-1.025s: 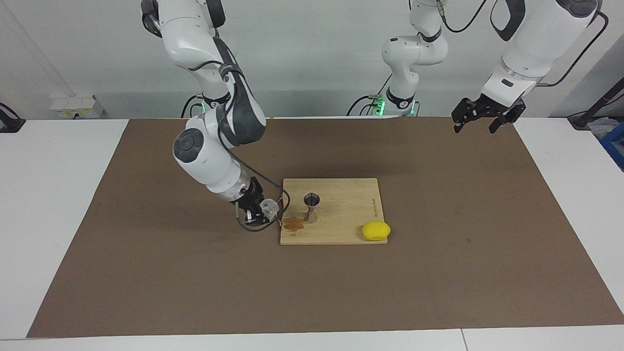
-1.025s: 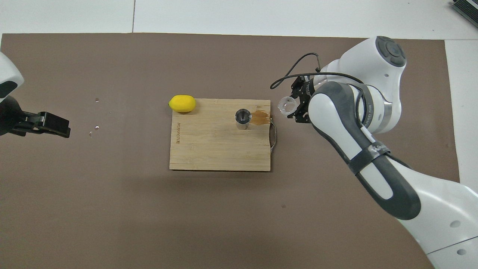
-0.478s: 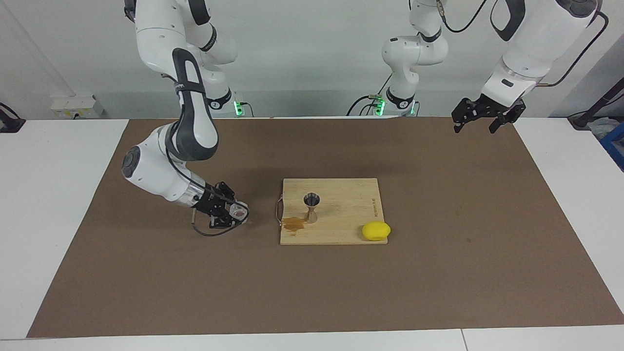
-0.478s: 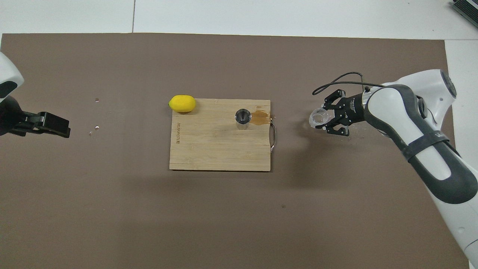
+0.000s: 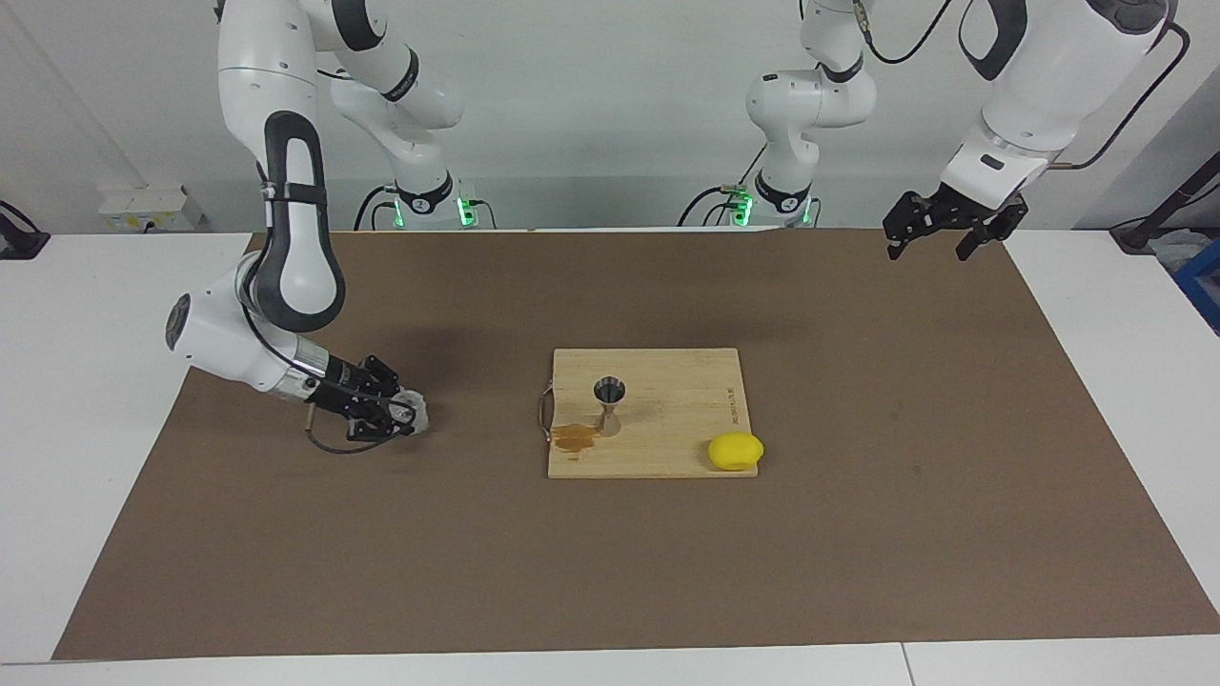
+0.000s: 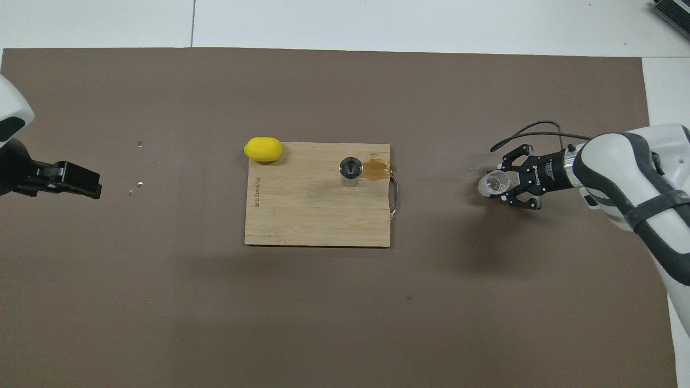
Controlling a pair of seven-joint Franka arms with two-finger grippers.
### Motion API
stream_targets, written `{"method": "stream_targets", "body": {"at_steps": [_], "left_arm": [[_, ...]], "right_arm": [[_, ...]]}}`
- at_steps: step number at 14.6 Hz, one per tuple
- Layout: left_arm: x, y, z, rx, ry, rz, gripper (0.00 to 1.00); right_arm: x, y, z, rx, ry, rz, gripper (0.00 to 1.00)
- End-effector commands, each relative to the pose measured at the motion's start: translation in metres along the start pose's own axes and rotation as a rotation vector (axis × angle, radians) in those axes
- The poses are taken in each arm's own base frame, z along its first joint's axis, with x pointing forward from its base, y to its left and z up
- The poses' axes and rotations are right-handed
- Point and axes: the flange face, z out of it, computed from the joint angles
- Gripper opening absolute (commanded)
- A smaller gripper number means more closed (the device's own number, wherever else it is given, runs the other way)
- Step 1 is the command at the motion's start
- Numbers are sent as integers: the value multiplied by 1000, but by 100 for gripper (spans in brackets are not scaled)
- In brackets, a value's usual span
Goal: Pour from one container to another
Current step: 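Lower the clear cup onto the table and open the right gripper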
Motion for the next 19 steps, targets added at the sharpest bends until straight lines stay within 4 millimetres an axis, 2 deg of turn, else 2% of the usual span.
{"method": "stream_targets", "body": {"at_steps": [1,2,3,6,10,13,15,17,19], "left_arm": [[-4,-1,0,-7,-9,10,100],[-4,-1,0,-7,-9,10,100],[-4,-1,0,-7,-9,10,100],[-4,-1,0,-7,-9,10,100],[-4,-1,0,-7,-9,10,100],[-4,-1,0,-7,-9,10,100],[-4,-1,0,-7,-9,10,100],[-4,-1,0,-7,-9,10,100],[-4,-1,0,-7,-9,10,100]], "right_arm": [[4,16,4,8,-22,6,27],[4,19,7,3,-21,7,58],[2,18,9,0,-19,2,93],[-1,17,-2,24,1,-29,99],[-26,19,-31,46,45,-153,99],[-66,23,-49,-44,198,-352,99],[-93,24,-49,-140,280,-552,99],[-123,25,-40,-216,316,-767,99],[-134,24,-41,-295,394,-930,99]]}}
